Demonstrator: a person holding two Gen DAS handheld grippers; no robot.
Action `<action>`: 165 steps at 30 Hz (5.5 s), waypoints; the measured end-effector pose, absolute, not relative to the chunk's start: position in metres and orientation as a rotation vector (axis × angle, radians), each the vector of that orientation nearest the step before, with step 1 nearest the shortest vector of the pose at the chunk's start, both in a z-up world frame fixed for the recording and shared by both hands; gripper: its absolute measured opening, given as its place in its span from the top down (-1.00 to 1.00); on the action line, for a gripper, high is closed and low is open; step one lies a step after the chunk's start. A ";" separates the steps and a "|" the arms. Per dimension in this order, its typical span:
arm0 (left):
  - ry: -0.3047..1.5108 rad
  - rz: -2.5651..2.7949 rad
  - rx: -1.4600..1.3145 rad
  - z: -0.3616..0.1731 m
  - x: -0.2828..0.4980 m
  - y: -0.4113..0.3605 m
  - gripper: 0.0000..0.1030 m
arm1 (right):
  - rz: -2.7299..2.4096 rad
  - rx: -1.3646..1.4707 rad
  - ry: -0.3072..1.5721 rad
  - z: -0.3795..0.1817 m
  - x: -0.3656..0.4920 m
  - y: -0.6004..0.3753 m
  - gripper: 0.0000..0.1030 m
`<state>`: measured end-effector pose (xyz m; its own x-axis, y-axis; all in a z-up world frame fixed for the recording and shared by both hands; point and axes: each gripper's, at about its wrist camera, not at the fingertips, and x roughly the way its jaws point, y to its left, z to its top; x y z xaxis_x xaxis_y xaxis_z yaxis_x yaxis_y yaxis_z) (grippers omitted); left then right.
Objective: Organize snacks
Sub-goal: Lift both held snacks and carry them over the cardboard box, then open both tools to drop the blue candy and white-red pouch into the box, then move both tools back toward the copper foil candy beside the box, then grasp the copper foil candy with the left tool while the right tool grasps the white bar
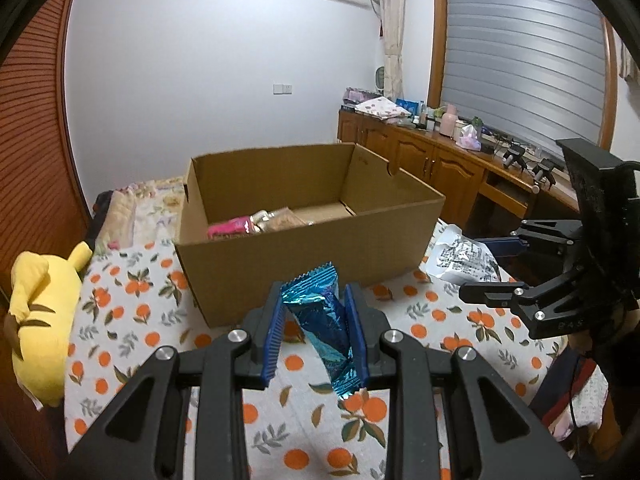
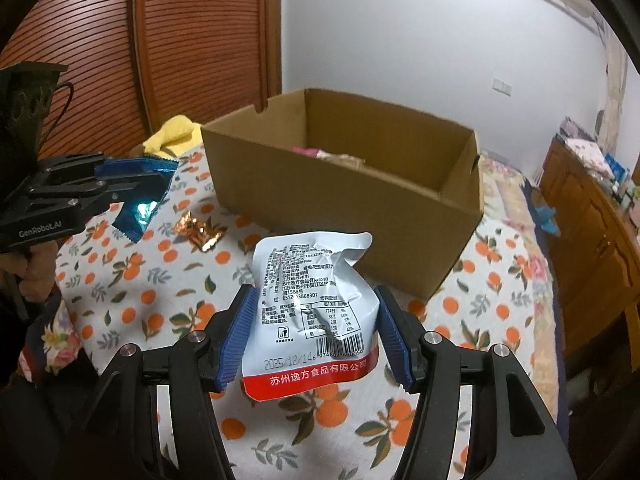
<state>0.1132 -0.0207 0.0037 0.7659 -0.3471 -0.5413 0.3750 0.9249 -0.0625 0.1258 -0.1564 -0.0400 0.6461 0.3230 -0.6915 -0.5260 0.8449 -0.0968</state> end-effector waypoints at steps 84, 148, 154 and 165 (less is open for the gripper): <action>0.554 -0.317 0.118 0.022 0.175 0.005 -0.37 | 0.323 -0.171 0.687 -0.005 0.252 -0.141 -0.32; 0.861 -0.342 0.120 -0.106 0.175 0.015 0.16 | 0.500 -0.161 0.854 -0.112 0.197 -0.080 -0.25; 0.869 -0.333 0.136 -0.109 0.178 0.013 0.42 | 0.481 -0.177 0.885 -0.126 0.207 -0.073 -0.15; 0.866 -0.333 0.131 -0.108 0.167 0.012 0.53 | 0.444 -0.233 0.903 -0.131 0.214 -0.073 0.44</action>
<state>0.1673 0.0123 -0.1078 0.6002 -0.2335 -0.7650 0.3388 0.9406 -0.0213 0.2138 -0.0728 -0.1310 0.5370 0.2730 -0.7982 -0.4658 0.8849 -0.0107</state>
